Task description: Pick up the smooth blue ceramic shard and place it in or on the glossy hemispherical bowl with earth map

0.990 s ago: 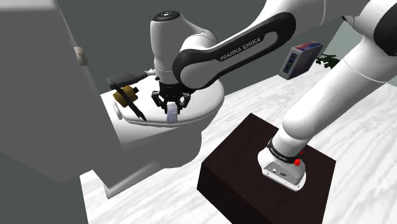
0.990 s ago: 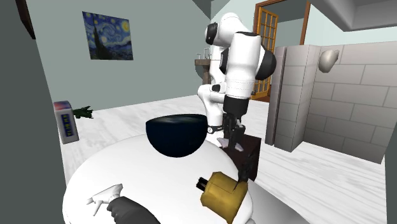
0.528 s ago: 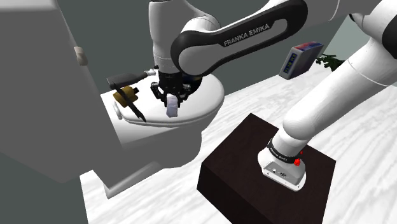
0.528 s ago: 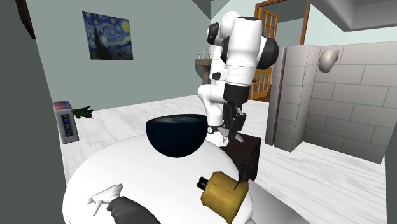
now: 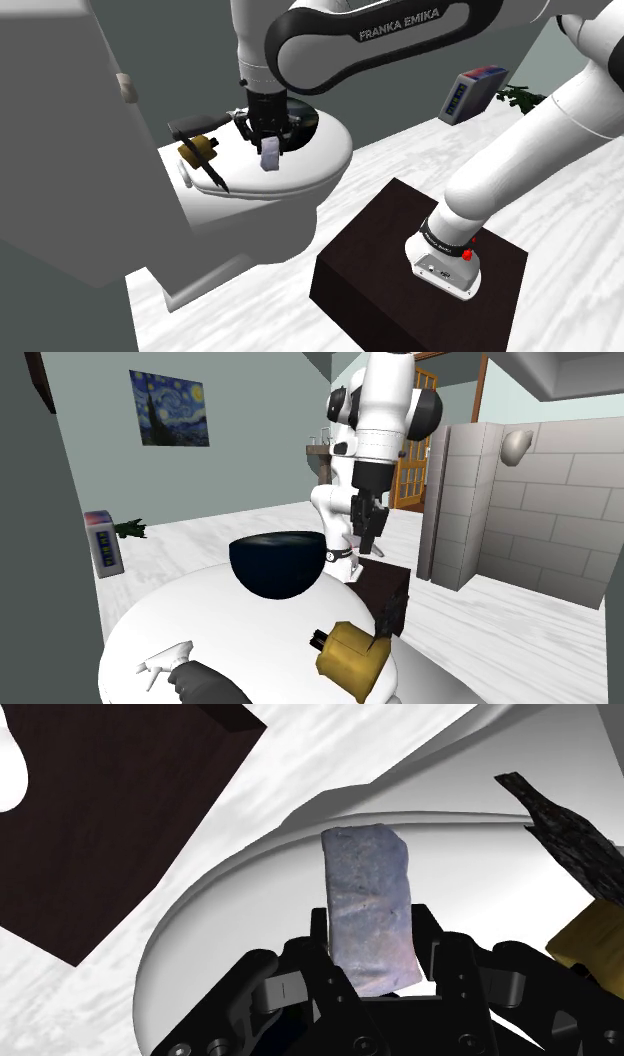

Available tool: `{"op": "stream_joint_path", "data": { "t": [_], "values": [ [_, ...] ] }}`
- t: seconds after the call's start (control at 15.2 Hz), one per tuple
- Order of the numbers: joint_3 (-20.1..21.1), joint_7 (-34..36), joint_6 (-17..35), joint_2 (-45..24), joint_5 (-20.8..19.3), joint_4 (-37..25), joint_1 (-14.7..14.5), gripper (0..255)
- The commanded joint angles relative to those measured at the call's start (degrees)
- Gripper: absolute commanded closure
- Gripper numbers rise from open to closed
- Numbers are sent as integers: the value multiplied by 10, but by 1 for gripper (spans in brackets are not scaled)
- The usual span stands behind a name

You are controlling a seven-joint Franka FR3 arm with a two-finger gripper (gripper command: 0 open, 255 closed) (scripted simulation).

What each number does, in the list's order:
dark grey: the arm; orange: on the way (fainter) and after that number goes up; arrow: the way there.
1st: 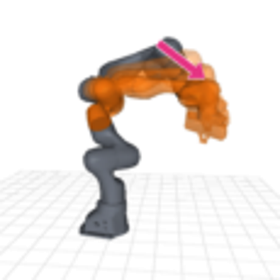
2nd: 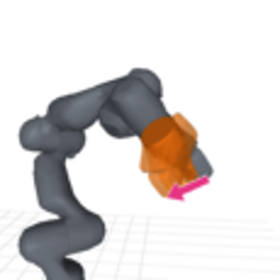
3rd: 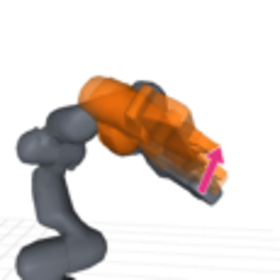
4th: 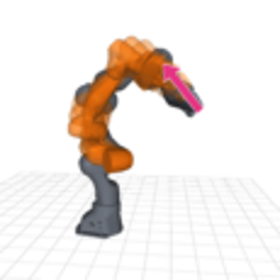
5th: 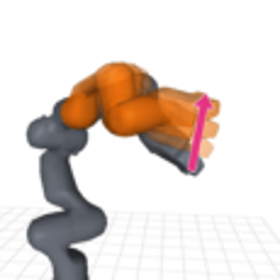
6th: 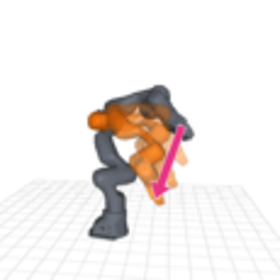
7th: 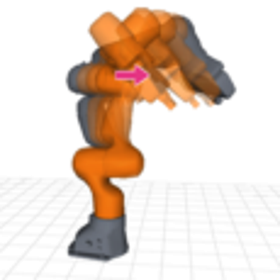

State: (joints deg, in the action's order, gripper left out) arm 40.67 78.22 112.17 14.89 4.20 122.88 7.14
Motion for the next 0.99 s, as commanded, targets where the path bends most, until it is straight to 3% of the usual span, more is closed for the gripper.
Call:
{"op": "stream_joint_path", "data": {
  "t": [0.0,0.92],
  "values": [
    [-2,-2,-16,3,1,-13,0,255],
    [-15,-12,-124,10,1,-115,4,255]
  ]
}}
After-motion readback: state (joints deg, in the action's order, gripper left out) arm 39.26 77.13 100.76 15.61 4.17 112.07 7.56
